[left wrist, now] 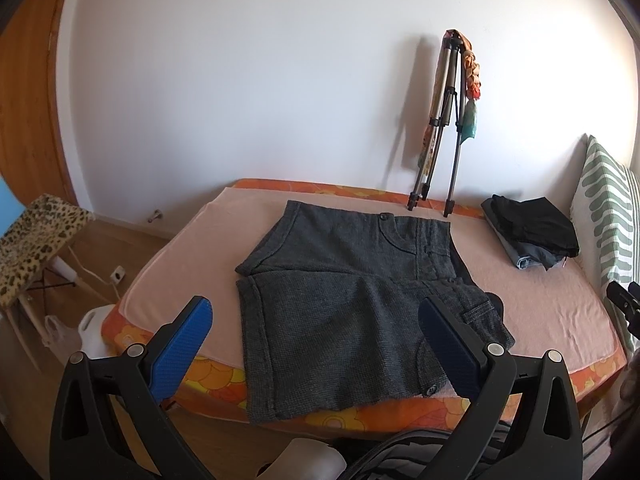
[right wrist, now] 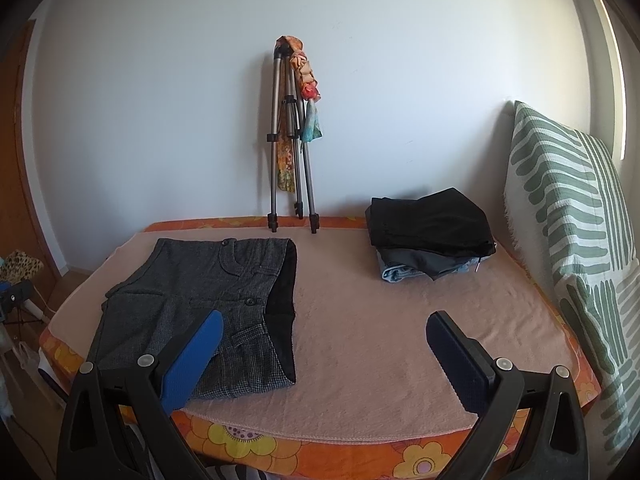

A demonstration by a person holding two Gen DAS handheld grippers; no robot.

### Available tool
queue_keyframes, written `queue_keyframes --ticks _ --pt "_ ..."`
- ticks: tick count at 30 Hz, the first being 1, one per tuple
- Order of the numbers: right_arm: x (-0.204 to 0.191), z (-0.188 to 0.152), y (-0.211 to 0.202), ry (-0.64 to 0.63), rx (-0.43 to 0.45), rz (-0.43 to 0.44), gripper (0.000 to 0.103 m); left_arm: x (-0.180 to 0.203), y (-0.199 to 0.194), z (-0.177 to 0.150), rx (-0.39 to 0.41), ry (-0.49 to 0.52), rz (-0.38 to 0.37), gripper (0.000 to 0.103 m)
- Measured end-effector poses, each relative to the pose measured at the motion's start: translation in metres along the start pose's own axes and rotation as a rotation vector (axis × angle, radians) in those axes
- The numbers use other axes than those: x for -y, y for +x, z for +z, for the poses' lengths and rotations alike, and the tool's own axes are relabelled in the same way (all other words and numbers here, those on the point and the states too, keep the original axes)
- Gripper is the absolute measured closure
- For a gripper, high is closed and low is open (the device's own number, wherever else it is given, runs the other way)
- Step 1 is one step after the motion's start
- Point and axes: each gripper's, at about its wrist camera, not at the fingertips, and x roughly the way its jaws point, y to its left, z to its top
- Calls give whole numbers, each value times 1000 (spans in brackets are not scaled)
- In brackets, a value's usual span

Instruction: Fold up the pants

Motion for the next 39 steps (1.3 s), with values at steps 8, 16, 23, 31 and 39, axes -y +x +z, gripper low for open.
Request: queue_keyframes --ticks 8,16,23,31,39 --pt "2 -2 0 4 -4 4 0 3 2 0 -6 3 -5 0" --pt "2 -3 0 4 -9 6 0 5 4 -1 -11 5 -7 0" --pt "4 -3 1 5 -15 9 0 4 5 -2 -11 2 -4 0" --pt "4 -3 1 5 -16 11 0 2 5 -2 -11 3 -4 0" --pt "3 -4 1 6 -18 13 0 2 6 -3 -17 5 -7 0"
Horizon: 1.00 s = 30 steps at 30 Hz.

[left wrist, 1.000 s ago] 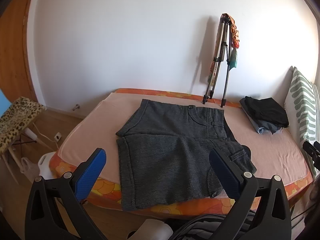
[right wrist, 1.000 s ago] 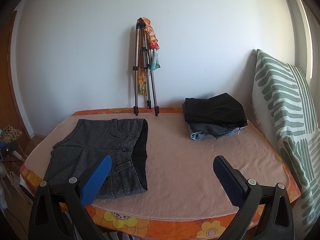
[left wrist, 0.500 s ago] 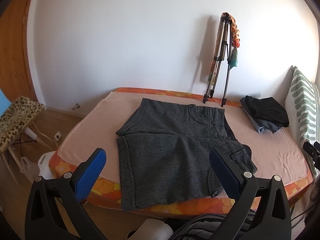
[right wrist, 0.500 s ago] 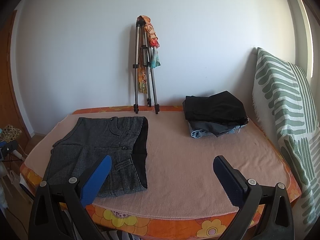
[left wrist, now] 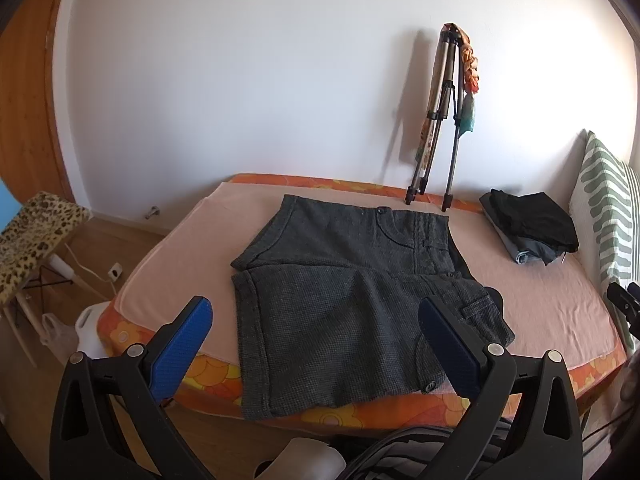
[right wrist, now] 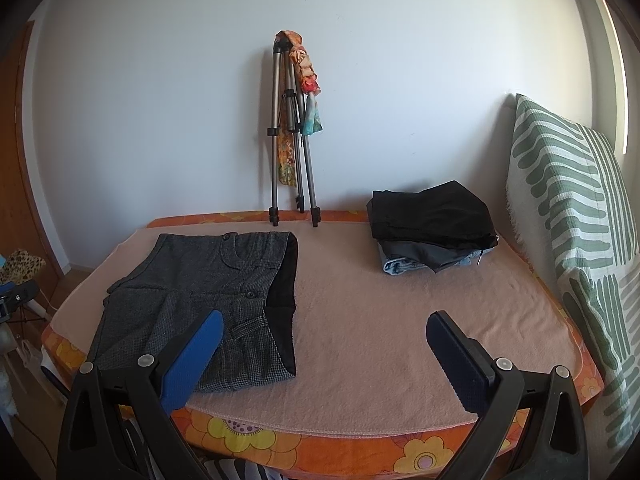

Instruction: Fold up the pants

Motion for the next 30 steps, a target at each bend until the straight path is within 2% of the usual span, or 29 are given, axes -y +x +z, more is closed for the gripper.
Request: queue_keyframes --ticks 14,23,28,30 --pt "-1 -2 1 -21 -1 30 2 -5 3 -5 -5 12 1 0" --pt "-6 -5 14 -119 -28 111 17 -29 13 -23 -38 8 5 1" --pt "-8 -12 29 -195 -84 180 30 -44 20 -37 -46 38 10 13" --pt "-11 -15 35 -238 -99 206 33 -50 25 -44 -72 52 -16 25"
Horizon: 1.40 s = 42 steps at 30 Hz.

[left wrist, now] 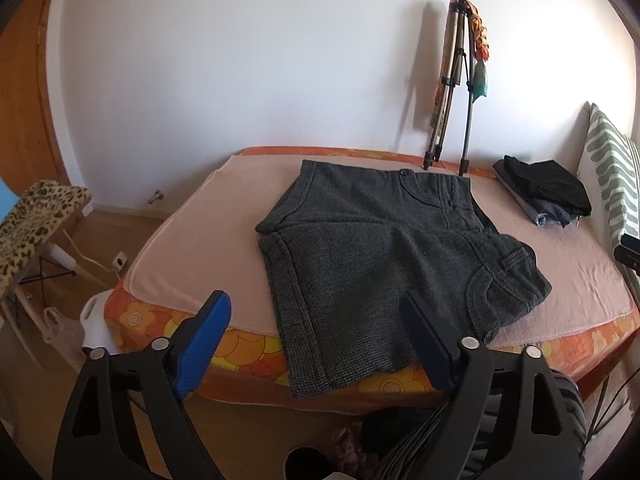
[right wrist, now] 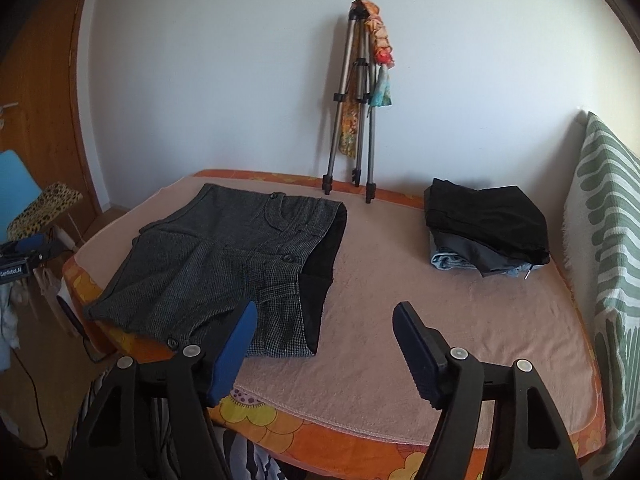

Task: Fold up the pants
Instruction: 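Grasp the grey houndstooth shorts' leg edge with both tools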

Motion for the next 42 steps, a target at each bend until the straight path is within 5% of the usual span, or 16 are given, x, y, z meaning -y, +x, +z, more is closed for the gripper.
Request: queue_keyframes --ticks 9,19,27,31,37,42 --pt "-25 -4 39 -208 -105 168 52 3 24 -30 -115 102 -139 56" --pt "-63 -16 89 -462 -247 287 57 10 53 -53 -208 208 -184 60" --pt "-88 -34 114 -581 -314 308 57 20 67 -70 -208 384 -80 60" --pt "-96 -40 127 -633 -332 269 56 16 76 -70 -207 385 -72 60" --pt "-99 -49 140 -663 -356 239 57 18 77 -71 -164 387 -77 79" --pt "-104 -47 144 -673 -347 191 79 0 72 -62 -127 272 -118 88"
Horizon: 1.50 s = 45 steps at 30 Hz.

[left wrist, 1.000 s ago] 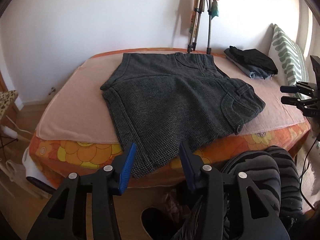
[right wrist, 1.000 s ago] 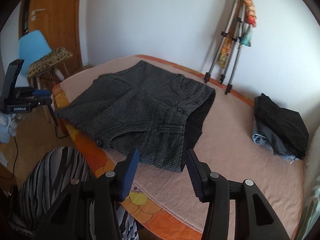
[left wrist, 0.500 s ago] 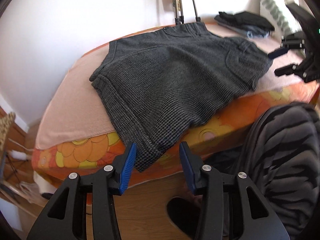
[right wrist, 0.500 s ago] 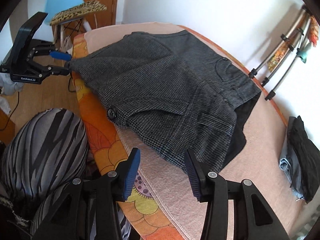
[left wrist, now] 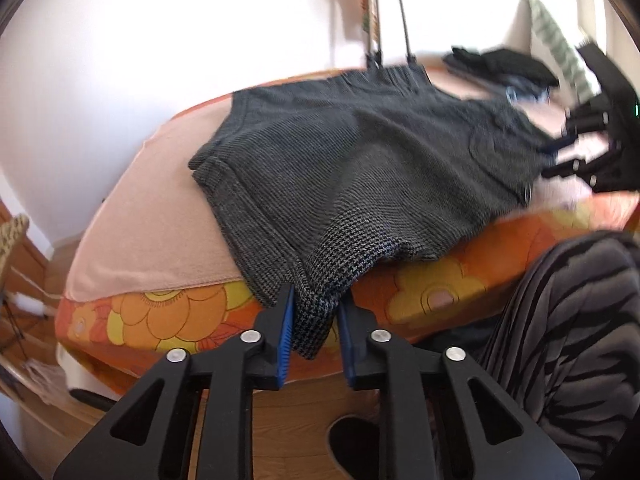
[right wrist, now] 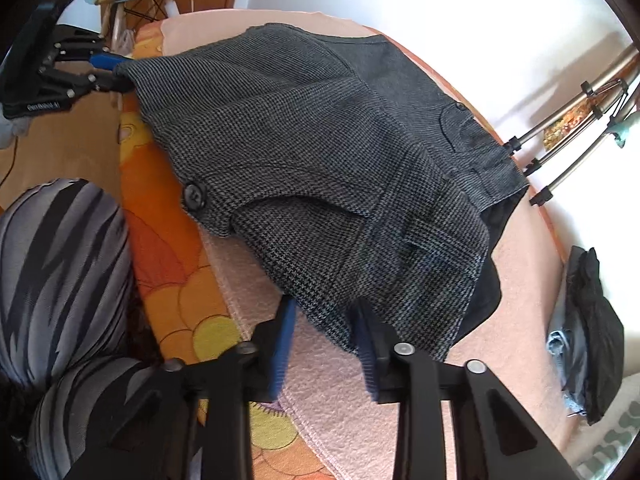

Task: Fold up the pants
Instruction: 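Lift and fold the shorts in half, laying one leg over the other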

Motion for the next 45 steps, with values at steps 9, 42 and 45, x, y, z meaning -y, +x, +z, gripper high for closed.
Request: queue_keyframes --ticks 9,42,45 --pt "10 13 -20 57 54 -13 93 -13 -15 17 81 -46 -6 91" --pt "189 144 -19 288 226 -106 95 -94 86 227 178 1 18 91" --pt "214 150 8 337 203 -88 95 -90 122 248 142 41 33 91"
